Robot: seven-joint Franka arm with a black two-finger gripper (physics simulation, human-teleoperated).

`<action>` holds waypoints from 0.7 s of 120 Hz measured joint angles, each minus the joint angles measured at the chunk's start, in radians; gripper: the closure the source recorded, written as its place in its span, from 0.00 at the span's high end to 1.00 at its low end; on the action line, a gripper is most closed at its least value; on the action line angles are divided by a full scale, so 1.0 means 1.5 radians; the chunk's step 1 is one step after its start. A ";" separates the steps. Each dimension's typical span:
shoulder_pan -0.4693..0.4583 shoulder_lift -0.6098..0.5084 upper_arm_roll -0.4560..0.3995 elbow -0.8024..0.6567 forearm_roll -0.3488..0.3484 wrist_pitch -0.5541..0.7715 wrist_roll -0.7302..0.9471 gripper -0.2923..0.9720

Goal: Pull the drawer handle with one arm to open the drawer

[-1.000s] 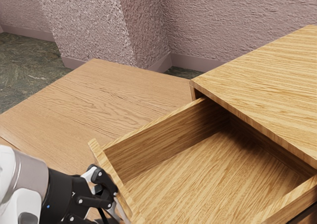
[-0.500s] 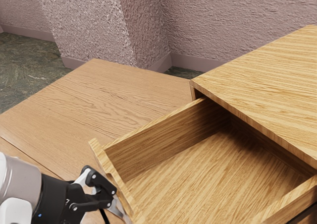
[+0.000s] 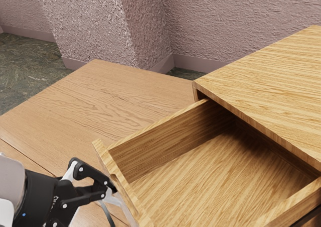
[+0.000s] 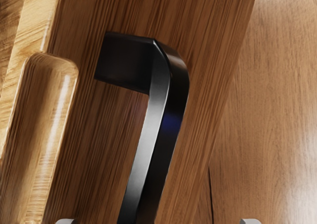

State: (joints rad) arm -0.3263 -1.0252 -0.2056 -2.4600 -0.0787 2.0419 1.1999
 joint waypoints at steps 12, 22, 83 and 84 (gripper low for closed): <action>0.000 -0.004 0.001 0.000 0.001 -0.002 0.001 0.56; 0.000 -0.010 0.002 0.000 0.001 -0.005 0.002 0.57; 0.247 0.184 -0.003 0.327 0.009 -0.216 -0.104 0.74; 0.253 0.195 -0.003 0.337 0.009 -0.223 -0.110 0.74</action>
State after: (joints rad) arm 0.0533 -0.7332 -0.2097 -1.9542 -0.0645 1.7071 1.0352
